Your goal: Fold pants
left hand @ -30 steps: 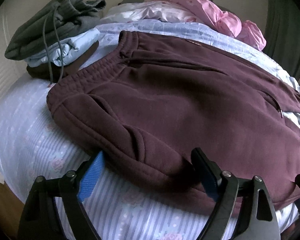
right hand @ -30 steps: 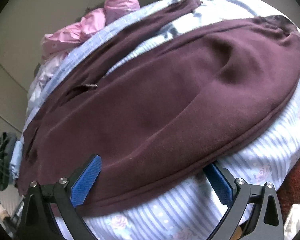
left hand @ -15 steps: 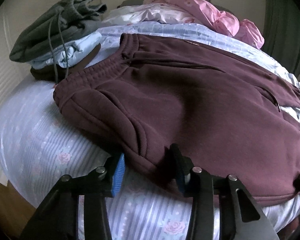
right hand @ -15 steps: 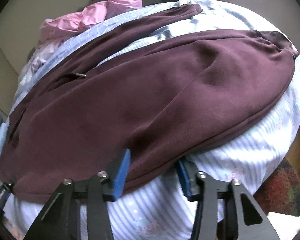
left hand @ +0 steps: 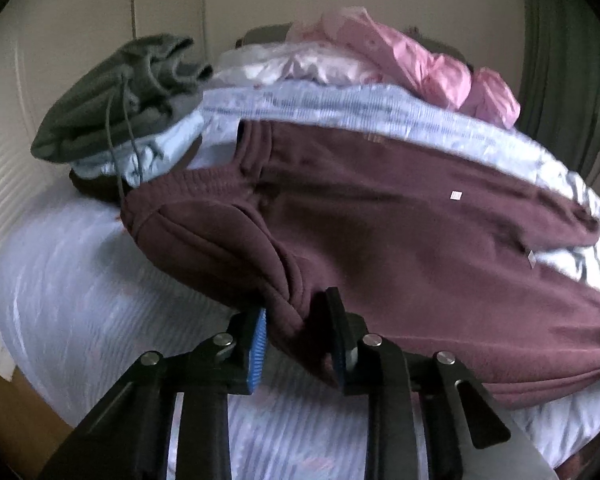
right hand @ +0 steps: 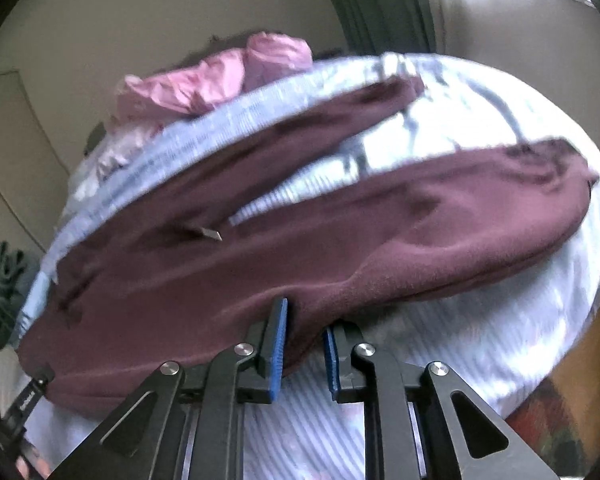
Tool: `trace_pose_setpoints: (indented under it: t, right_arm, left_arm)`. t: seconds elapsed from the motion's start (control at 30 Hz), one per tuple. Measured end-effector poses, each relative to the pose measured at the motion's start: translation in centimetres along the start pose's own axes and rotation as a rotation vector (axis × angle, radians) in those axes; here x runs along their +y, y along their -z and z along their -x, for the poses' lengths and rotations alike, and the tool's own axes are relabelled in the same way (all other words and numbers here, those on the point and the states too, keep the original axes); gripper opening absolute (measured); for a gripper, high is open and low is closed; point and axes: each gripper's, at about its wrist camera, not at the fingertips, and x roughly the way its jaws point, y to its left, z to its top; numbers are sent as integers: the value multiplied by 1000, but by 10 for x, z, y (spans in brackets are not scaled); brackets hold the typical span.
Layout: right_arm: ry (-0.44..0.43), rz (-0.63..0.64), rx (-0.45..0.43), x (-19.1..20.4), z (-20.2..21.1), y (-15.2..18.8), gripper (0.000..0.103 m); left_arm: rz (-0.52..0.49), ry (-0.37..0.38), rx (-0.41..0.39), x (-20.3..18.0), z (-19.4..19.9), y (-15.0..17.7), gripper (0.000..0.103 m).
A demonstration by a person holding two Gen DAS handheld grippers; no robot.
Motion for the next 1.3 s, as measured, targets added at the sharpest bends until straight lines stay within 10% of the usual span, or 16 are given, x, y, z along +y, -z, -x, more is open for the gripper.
trace_pose_setpoints:
  t: [0.67, 1.3]
  right_arm:
    - [-101, 26, -130, 54, -35, -164, 16]
    - [29, 123, 178, 103, -244, -268, 16]
  left_arm:
    - [-9, -1, -143, -60, -31, -168, 14]
    - [-150, -70, 69, -126, -223, -257, 13]
